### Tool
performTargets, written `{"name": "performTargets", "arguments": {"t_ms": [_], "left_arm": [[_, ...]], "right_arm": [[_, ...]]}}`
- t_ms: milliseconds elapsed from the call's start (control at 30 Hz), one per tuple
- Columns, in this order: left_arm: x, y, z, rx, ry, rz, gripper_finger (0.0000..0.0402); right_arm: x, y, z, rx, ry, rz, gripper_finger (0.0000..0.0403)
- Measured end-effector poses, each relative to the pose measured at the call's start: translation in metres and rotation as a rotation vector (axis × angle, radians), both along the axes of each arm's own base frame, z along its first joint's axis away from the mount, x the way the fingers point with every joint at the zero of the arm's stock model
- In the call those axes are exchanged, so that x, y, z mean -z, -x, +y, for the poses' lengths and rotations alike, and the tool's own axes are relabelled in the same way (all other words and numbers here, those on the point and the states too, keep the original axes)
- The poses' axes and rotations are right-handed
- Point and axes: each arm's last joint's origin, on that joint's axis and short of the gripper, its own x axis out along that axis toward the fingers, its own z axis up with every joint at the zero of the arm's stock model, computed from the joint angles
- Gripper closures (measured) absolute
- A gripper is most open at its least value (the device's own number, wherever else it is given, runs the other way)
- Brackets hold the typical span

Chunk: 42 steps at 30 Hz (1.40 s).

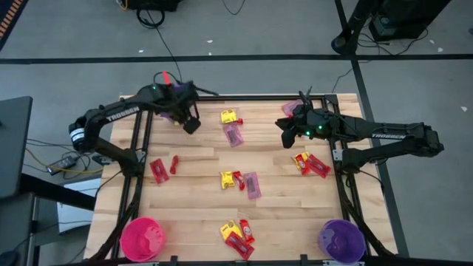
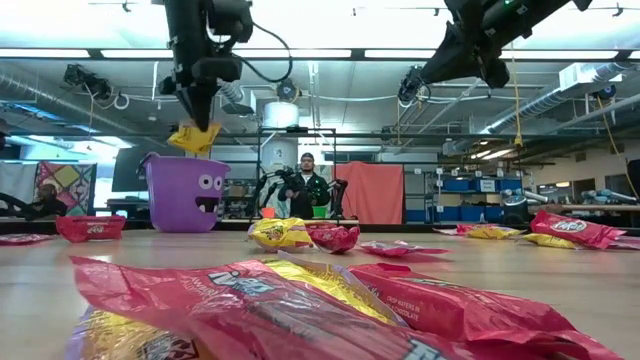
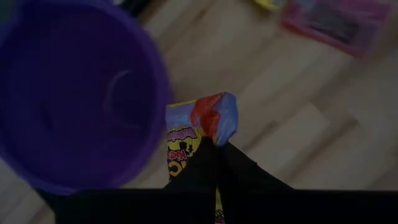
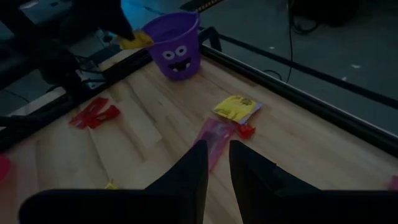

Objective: Sort candy by brand, put in halloween buckets
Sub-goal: Put the yellow candy into the top purple bucket

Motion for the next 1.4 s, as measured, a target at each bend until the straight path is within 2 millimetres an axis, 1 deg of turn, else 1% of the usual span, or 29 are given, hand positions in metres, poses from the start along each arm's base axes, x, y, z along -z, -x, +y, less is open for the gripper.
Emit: {"name": "performTargets", "arguments": {"t_ms": [233, 333, 467, 600, 700, 833, 933, 1000, 1200, 1300, 1400], "left_arm": [[-0.001, 0.018, 0.029, -0.069, 0.008, -0.023, 0.0399], [-0.001, 0.025, 0.039, -0.087, -0.003, -0.020, 0.0399], [-0.001, 0.032, 0.047, -0.109, -0.006, -0.014, 0.0399], [-0.001, 0.037, 0.051, -0.094, 0.005, -0.016, 0.0399], [-0.001, 0.041, 0.056, -0.096, -0.005, -0.019, 0.0399], [-0.002, 0.048, 0.067, -0.123, -0.017, -0.049, 0.0399], [-0.002, 0.055, 0.076, -0.160, -0.027, -0.078, 0.0399], [0.001, 0.056, 0.082, -0.174, -0.030, -0.094, 0.0399], [0.026, 0.050, 0.095, -0.191, 0.031, -0.051, 0.0391], [0.035, 0.045, 0.102, -0.213, 0.043, -0.045, 0.0376], [0.039, 0.043, 0.106, -0.216, 0.042, -0.048, 0.0350]], "right_arm": [[0.005, -0.005, -0.002, 0.010, -0.009, 0.022, 0.0324], [0.010, -0.010, -0.004, 0.016, -0.013, 0.045, 0.0324], [0.016, -0.018, -0.008, 0.038, -0.018, 0.054, 0.0324], [0.019, -0.029, -0.010, 0.035, -0.025, 0.024, 0.0324], [0.018, -0.036, -0.009, -0.013, -0.039, -0.028, 0.0324], [0.014, -0.040, -0.007, -0.028, -0.071, -0.093, 0.0324], [0.014, -0.039, -0.007, -0.020, -0.084, -0.097, 0.0324], [0.014, -0.038, -0.007, -0.021, -0.088, -0.095, 0.0324], [0.018, -0.037, -0.004, -0.009, -0.136, -0.069, 0.0324], [0.021, -0.036, -0.001, 0.003, -0.143, -0.035, 0.0324], [0.025, -0.034, 0.001, 0.015, -0.153, 0.001, 0.0323]]}}
